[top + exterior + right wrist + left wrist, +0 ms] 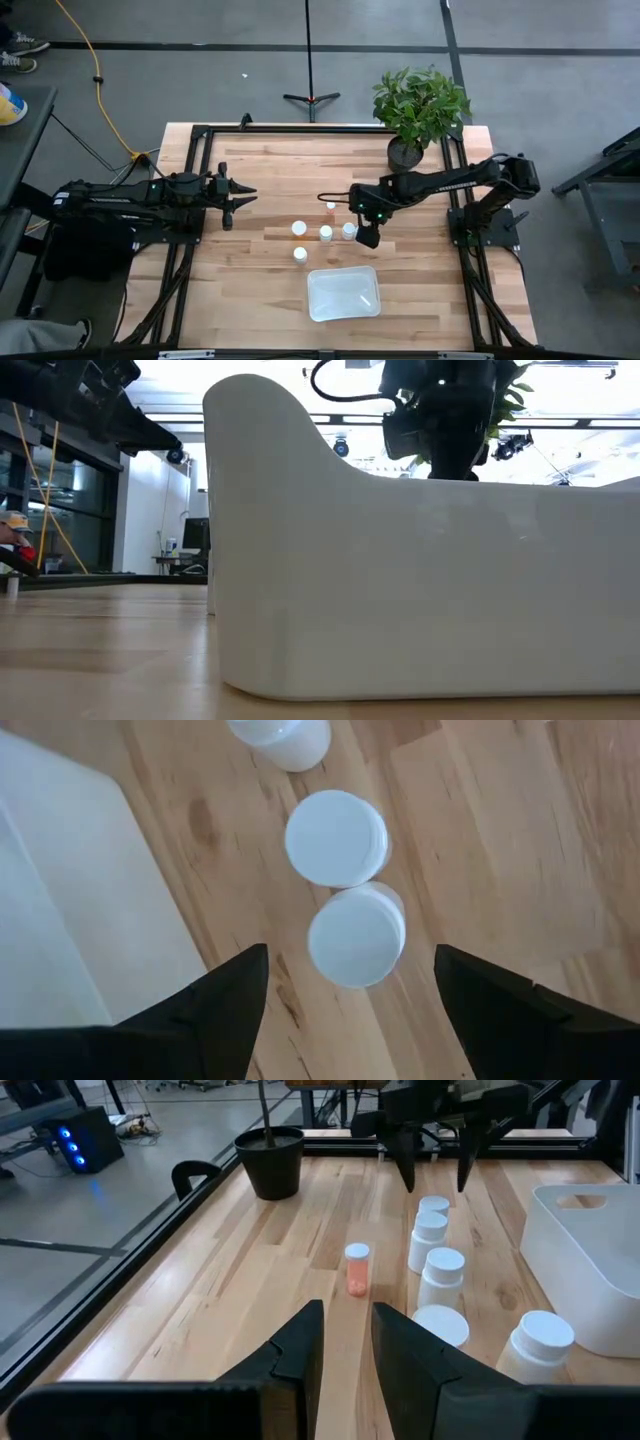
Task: Pick and place pill bottles into a basket
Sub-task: Put the white pill bottle into the white bin
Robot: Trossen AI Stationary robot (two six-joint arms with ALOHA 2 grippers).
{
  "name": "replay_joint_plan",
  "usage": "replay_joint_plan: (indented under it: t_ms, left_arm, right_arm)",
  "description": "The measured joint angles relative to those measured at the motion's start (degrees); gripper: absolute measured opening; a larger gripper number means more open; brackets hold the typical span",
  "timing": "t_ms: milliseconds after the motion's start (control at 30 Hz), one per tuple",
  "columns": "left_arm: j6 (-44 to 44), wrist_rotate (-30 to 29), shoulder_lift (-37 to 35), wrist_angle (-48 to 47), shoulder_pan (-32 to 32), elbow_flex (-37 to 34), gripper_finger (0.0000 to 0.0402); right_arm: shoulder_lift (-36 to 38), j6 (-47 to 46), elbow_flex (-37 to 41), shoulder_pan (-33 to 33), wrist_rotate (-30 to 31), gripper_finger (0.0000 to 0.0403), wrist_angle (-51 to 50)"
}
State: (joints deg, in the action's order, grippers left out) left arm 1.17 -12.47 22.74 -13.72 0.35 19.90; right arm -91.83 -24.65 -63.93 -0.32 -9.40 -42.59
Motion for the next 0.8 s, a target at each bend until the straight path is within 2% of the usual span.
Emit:
replay_joint_plan:
  t_ms: [800]
  left_arm:
    - [0.0, 0.0, 0.02, 0.2, 0.01, -0.02, 0.0124]
  right_arm:
    - [-2.12, -3.43, 0.01, -0.07, 0.91, 0.0277, 2.16]
